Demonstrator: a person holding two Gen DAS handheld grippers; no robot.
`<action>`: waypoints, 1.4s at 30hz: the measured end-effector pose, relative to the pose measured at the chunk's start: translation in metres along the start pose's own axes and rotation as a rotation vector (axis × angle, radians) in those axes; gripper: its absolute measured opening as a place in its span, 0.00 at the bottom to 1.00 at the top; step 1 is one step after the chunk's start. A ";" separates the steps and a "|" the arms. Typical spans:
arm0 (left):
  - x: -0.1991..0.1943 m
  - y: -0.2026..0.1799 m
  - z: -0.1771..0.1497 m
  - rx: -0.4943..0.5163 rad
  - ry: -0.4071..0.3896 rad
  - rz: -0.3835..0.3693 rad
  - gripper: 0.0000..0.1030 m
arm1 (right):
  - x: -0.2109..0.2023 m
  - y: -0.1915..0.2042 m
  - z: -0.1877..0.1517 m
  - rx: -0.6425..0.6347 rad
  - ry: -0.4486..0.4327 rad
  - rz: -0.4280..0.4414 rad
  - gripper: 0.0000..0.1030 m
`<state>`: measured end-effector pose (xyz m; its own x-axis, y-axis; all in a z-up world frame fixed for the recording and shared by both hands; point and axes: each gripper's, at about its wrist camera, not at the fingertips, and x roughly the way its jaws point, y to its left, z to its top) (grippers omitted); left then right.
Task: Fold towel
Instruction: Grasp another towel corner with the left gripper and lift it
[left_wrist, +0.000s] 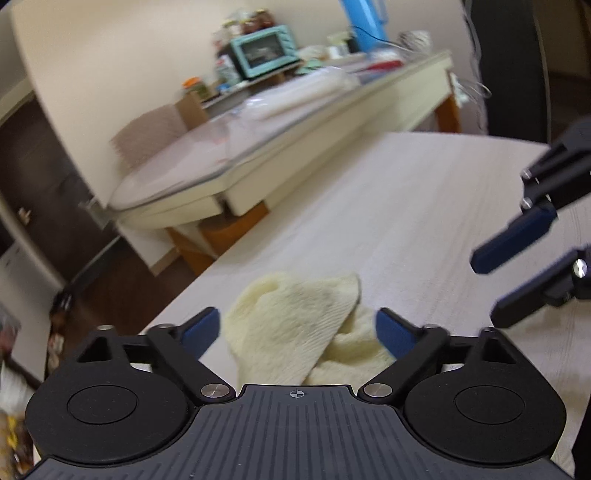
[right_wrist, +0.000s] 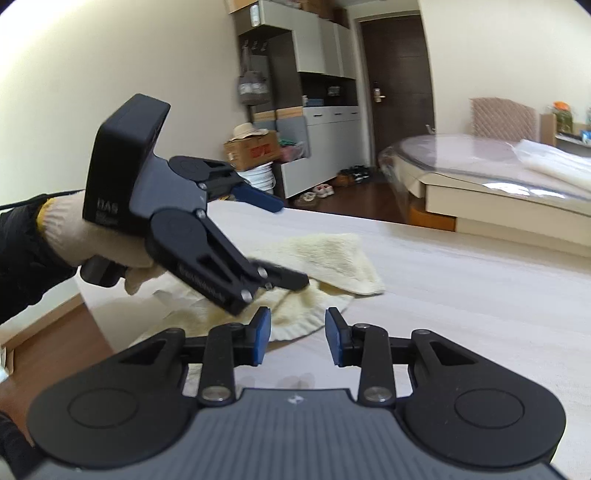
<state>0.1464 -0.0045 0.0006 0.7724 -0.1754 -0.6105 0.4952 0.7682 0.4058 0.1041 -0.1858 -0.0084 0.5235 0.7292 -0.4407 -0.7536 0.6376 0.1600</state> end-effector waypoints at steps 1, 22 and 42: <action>0.005 -0.002 0.002 0.023 0.005 -0.003 0.49 | 0.001 -0.002 0.000 0.007 -0.003 -0.005 0.35; 0.012 0.014 0.000 0.071 0.002 -0.036 0.08 | 0.012 -0.003 0.002 0.050 -0.019 -0.033 0.41; -0.041 0.123 -0.066 -0.375 -0.015 0.118 0.08 | 0.121 -0.001 0.051 -0.077 0.169 -0.177 0.41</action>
